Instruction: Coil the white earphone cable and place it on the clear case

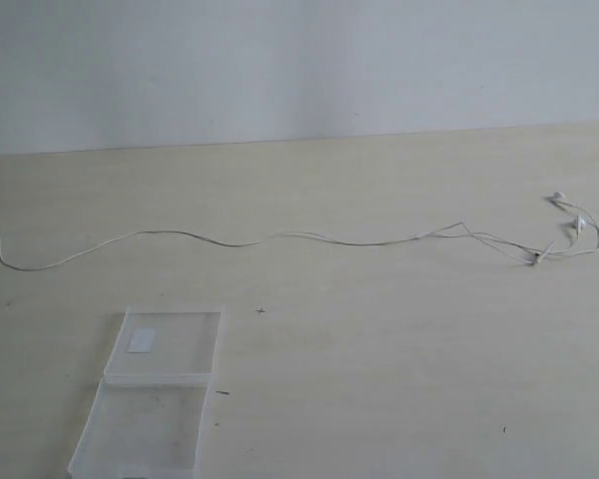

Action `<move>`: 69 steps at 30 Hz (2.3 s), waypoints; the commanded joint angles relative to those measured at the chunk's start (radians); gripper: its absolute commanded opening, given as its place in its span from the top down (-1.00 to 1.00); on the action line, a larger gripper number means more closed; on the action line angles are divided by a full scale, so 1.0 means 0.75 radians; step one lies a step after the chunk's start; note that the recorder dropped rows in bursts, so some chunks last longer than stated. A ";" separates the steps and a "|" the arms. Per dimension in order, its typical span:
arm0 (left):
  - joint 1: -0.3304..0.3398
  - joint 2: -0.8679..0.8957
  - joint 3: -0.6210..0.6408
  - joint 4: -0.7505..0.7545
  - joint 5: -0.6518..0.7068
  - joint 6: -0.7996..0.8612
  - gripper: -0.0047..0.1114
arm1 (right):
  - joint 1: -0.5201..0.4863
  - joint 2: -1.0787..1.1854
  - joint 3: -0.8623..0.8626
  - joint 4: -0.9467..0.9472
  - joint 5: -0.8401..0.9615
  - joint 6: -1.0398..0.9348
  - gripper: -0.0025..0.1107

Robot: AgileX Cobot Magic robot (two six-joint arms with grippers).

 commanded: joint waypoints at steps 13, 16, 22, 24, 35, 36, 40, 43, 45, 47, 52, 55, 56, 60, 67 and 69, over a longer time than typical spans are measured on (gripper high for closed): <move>0.003 -0.009 -0.001 0.008 -0.004 -0.008 0.92 | 0.017 0.734 -0.219 -0.553 0.462 -0.209 0.96; 0.003 -0.009 -0.001 0.008 -0.004 -0.008 0.92 | 0.099 0.850 -0.434 -0.847 0.677 -0.217 0.96; 0.003 -0.009 -0.001 0.008 -0.004 -0.008 0.92 | 0.240 0.971 -0.702 -0.934 0.698 -0.229 0.96; 0.003 -0.009 -0.001 0.008 -0.004 -0.008 0.92 | 0.277 1.004 -0.760 -0.932 0.698 -0.229 0.96; 0.003 -0.009 -0.001 0.008 -0.004 -0.008 0.92 | 0.415 1.182 -0.803 -0.934 0.688 -0.265 0.73; 0.003 -0.009 -0.001 0.008 -0.004 -0.008 0.92 | 0.415 1.198 -0.803 -0.934 0.682 -0.265 0.65; 0.003 -0.009 -0.001 0.008 -0.004 -0.008 0.92 | 0.418 1.224 -0.803 -0.929 0.657 -0.247 0.28; 0.003 -0.009 -0.001 0.008 -0.004 -0.008 0.92 | 0.421 1.249 -0.803 -0.929 0.652 -0.181 0.17; 0.003 -0.009 -0.001 0.008 -0.004 -0.008 0.92 | 0.421 1.270 -0.803 -0.934 0.652 -0.178 0.17; 0.003 -0.009 -0.001 0.008 -0.004 -0.008 0.92 | 0.421 1.284 -0.803 -0.941 0.646 -0.178 0.17; 0.003 -0.009 -0.001 0.008 -0.004 -0.008 0.92 | 0.421 1.294 -0.803 -0.993 0.605 -0.156 0.17; 0.003 -0.009 -0.001 0.008 -0.004 -0.008 0.92 | 0.421 1.294 -0.803 -1.031 0.599 -0.093 0.17; 0.003 -0.009 -0.001 0.008 -0.004 -0.008 0.92 | 0.421 1.294 -0.803 -1.031 0.599 -0.083 0.17; 0.003 -0.009 -0.001 0.008 -0.004 -0.008 0.92 | 0.421 1.294 -0.803 -1.031 0.593 -0.079 0.17; 0.003 -0.009 -0.001 0.008 -0.004 -0.008 0.92 | 0.418 1.312 -0.803 -1.031 0.579 -0.077 0.17; 0.003 -0.009 -0.001 0.008 -0.004 -0.008 0.92 | 0.418 1.322 -0.803 -1.031 0.579 -0.077 0.17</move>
